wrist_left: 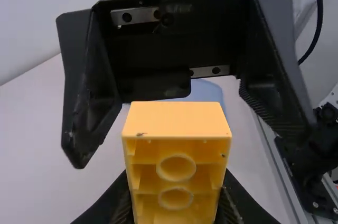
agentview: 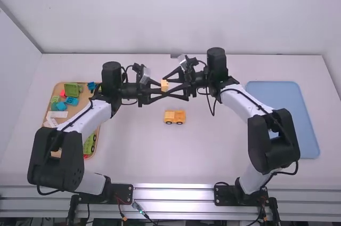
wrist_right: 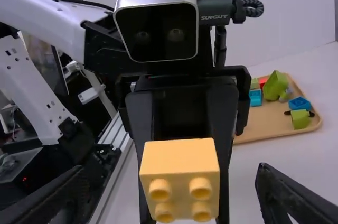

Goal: Assemble lego blocks to make yellow taxi

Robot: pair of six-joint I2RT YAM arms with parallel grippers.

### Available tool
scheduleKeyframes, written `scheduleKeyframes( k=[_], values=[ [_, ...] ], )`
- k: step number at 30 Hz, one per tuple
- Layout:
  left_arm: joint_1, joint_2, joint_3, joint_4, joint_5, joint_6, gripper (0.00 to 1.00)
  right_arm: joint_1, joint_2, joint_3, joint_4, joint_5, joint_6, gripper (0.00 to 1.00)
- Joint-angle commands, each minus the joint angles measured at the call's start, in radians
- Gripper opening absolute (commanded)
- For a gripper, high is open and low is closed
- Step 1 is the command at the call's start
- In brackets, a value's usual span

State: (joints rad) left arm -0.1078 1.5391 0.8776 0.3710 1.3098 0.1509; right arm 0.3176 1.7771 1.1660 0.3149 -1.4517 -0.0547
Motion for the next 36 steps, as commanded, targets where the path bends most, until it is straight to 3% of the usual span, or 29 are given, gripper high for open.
scheduleKeyframes(
  k=[1,4,10,15,23,26,27,28,31,34,36],
  values=[
    [-0.008,-0.002,-0.002,0.0,0.038,0.003,0.05,-0.002,-0.018,0.029,0.004,0.002,-0.007,0.75],
    [-0.007,-0.002,-0.002,0.001,0.044,0.003,0.06,-0.002,-0.018,0.029,0.003,0.001,-0.024,0.63],
    [-0.009,-0.002,-0.002,0.001,0.04,0.003,0.06,0.019,-0.018,0.029,0.003,0.002,-0.025,0.64],
    [-0.013,-0.002,-0.002,-0.018,0.036,0.004,0.06,0.025,-0.018,0.026,0.023,0.005,-0.024,0.59],
    [-0.007,-0.002,-0.002,-0.022,0.037,0.003,0.07,0.031,-0.018,0.025,0.019,0.009,-0.025,0.36],
    [-0.013,-0.002,-0.002,-0.022,0.035,0.003,0.13,0.031,-0.018,0.025,0.019,0.009,-0.024,0.23],
    [-0.007,-0.002,-0.002,-0.022,0.037,0.003,0.24,0.03,-0.018,0.024,0.019,0.009,-0.025,0.15],
    [-0.004,-0.002,-0.002,-0.022,0.037,0.002,0.3,0.03,-0.018,0.024,0.019,0.009,-0.032,0.14],
    [-0.005,-0.002,-0.002,-0.016,0.036,-0.002,0.39,0.031,-0.018,0.024,0.015,0.009,-0.051,0.12],
    [-0.004,-0.002,-0.002,-0.019,0.032,-0.003,0.73,0.029,-0.018,0.024,0.015,0.023,-0.066,0.1],
    [-0.004,-0.002,-0.002,-0.045,-0.021,-0.005,0.97,0.026,-0.018,0.024,0.002,0.137,-0.054,0.09]
  ],
)
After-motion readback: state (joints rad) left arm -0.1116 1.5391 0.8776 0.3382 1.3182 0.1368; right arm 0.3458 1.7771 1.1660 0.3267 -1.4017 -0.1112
